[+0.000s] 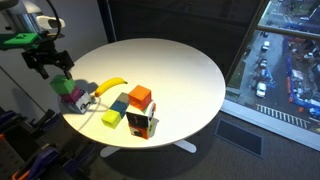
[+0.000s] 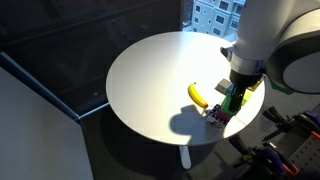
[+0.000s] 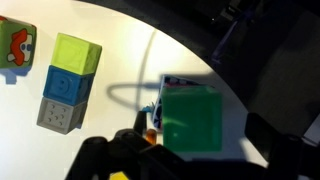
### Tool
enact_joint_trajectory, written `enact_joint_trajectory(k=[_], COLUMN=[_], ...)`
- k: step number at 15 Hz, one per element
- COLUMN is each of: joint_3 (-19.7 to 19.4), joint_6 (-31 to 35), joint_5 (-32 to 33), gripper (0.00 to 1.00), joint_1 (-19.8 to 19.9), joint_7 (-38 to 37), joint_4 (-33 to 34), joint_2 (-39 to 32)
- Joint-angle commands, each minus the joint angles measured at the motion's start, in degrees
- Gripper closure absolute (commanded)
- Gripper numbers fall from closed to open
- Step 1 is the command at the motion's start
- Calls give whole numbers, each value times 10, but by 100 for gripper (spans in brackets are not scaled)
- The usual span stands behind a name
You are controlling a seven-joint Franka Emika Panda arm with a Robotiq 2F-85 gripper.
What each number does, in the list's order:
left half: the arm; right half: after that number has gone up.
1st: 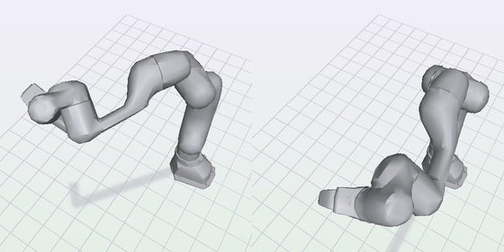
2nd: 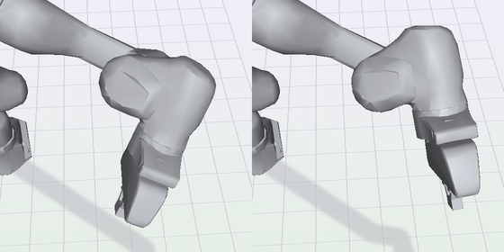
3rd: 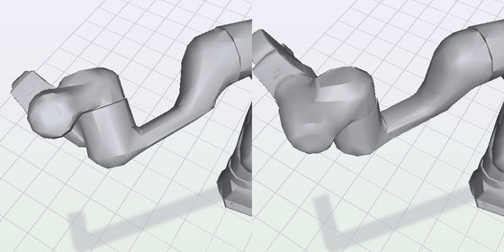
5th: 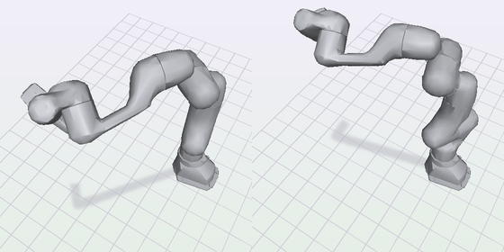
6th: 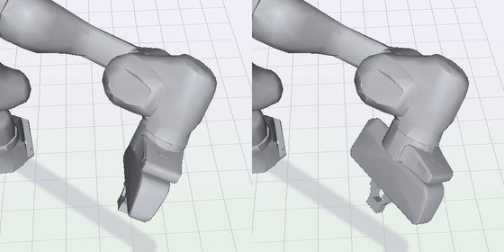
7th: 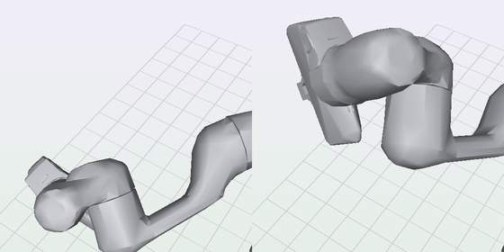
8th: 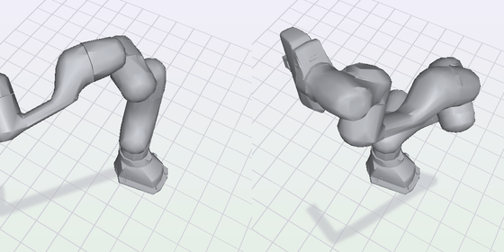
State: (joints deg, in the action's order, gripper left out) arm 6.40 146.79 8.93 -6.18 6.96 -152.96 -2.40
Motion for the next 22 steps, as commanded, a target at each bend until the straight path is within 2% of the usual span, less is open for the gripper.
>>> enact_joint_trajectory(k=[1, 14, 17, 22], joint_3=[9, 14, 13, 5], joint_6=[-19, 1, 2, -44], joint_5=[-44, -36, -48, -98], gripper=[0, 0, 0, 0], joint_1=[-5, -10, -13, -33], joint_7=[26, -45, -52, -28], joint_4=[-3, -16, -24, -41], joint_2=[33, 134, 164, 222])
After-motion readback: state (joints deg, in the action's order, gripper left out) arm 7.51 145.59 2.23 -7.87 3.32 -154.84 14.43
